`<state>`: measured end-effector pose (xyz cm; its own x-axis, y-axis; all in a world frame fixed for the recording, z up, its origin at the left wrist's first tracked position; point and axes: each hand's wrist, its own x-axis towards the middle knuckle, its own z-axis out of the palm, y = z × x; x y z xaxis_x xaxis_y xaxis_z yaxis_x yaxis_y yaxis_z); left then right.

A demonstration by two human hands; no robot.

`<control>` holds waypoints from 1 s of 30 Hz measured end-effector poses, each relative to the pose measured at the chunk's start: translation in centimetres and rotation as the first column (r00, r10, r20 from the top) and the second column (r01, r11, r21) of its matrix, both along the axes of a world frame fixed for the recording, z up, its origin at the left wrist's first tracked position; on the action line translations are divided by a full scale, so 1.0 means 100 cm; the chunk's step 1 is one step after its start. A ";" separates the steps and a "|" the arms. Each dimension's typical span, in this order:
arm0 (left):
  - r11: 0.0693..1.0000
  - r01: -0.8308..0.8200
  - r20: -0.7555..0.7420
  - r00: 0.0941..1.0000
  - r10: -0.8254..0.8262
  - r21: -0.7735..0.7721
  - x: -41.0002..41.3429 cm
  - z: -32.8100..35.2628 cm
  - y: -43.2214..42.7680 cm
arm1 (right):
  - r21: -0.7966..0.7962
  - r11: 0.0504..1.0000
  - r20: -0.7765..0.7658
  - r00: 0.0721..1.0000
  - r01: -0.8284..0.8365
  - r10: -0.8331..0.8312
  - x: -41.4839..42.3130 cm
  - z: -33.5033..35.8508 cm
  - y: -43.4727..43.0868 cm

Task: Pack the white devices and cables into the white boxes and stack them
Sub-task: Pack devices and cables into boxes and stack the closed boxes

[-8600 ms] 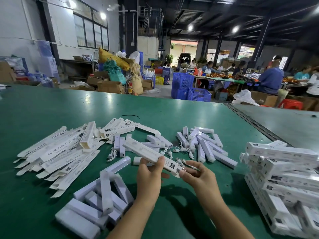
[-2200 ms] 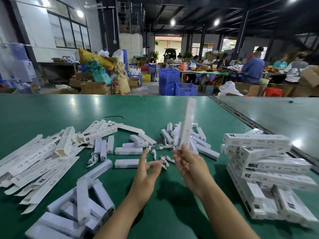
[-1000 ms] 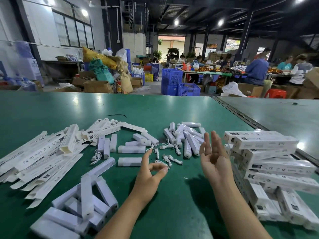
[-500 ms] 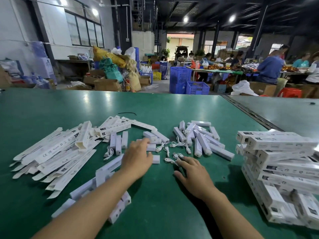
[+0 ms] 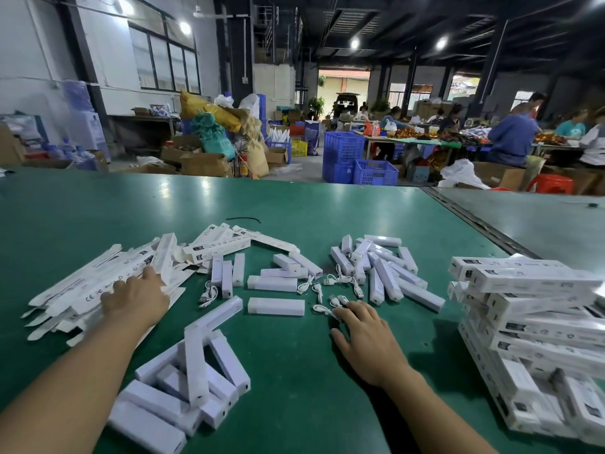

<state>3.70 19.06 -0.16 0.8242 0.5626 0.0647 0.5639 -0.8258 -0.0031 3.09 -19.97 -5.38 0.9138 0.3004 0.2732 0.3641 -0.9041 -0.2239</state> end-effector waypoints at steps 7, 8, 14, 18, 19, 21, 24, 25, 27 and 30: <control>0.986 0.165 0.068 0.984 -0.165 0.001 0.016 -0.008 0.014 | -0.028 1.000 -0.011 1.000 -0.015 0.015 -0.002 0.004 0.002; 0.982 0.182 0.043 0.983 -0.180 -0.042 0.019 -0.010 0.014 | -0.032 0.999 -0.014 1.000 -0.023 0.022 -0.002 0.004 0.002; 0.980 0.148 0.086 0.987 -0.138 -0.131 0.031 -0.018 0.008 | -0.060 0.998 -0.024 0.999 -0.028 0.027 -0.001 0.005 0.003; 0.966 0.167 0.511 0.858 -0.044 -0.198 0.030 -0.005 -0.009 | -0.033 0.999 0.005 1.000 -0.027 0.027 -0.001 0.006 0.005; 0.949 0.182 0.605 0.796 0.011 -0.257 0.028 0.002 -0.018 | -0.027 0.999 0.020 0.999 -0.027 0.028 0.000 0.006 0.005; 0.902 0.241 0.740 0.663 0.116 -0.358 0.022 0.016 -0.041 | -0.030 0.999 0.072 0.997 -0.017 0.019 -0.001 0.005 0.004; 0.785 0.365 0.795 0.554 0.249 -0.500 0.012 0.037 -0.086 | -0.019 0.999 0.187 0.981 -0.045 0.047 -0.005 0.008 0.006; 0.709 0.421 0.779 0.555 0.293 -0.566 0.006 0.040 -0.103 | 0.029 0.996 0.242 0.968 -0.082 0.072 -0.007 0.007 0.007; 0.478 0.539 0.718 0.578 0.388 -0.693 -0.010 0.040 -0.136 | 0.283 0.946 0.301 0.951 -0.158 0.069 -0.010 0.008 0.010; 0.095 0.615 0.596 0.696 0.401 -0.783 -0.039 0.033 -0.182 | 0.811 0.582 0.009 0.996 -0.061 0.091 -0.015 0.021 0.017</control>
<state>-0.23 0.84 3.18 0.8957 0.4429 0.0390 -0.1144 0.1450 0.9828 1.57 -18.24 -3.27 0.9104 0.0372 0.4120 0.4022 -0.3126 -0.8606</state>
